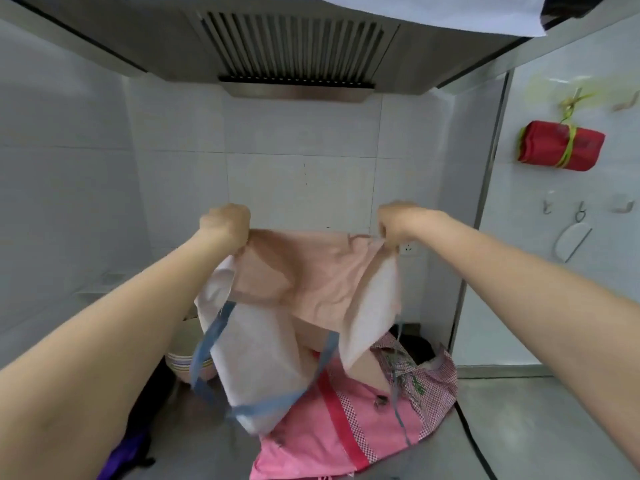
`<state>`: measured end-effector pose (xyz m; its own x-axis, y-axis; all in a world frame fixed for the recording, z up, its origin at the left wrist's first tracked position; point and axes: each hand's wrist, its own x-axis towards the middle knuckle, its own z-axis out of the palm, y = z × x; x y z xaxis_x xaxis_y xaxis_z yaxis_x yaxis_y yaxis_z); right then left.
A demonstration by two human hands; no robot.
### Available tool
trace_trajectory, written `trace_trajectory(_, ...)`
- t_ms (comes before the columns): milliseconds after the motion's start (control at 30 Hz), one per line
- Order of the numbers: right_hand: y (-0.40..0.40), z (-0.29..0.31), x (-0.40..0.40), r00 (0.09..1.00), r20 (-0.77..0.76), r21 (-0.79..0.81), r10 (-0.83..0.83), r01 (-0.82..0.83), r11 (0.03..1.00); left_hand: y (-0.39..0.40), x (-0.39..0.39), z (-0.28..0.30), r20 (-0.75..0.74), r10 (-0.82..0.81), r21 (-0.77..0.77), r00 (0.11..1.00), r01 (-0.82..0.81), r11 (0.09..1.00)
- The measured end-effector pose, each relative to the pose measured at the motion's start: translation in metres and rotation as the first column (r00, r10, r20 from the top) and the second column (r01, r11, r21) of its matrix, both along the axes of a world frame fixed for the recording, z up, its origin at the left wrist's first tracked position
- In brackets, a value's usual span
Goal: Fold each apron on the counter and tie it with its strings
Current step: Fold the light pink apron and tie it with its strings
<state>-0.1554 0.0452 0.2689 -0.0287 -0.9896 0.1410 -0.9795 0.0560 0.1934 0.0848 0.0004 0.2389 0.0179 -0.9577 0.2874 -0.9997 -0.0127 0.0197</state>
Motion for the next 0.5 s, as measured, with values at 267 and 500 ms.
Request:
trace_trajectory(267,-0.001,0.033,0.019,0.812,0.555,-0.320,0.182,0.006,0.947,0.007,0.027,0.001,-0.046,0.020,0.082,0.999,-0.016,0.997)
trace_trajectory(500,0.009,0.032,0.017,0.311,0.949,0.110,-0.045,-0.196,0.975,0.009,0.049,0.009,-0.187,0.106,-0.220,0.977,-0.147,0.964)
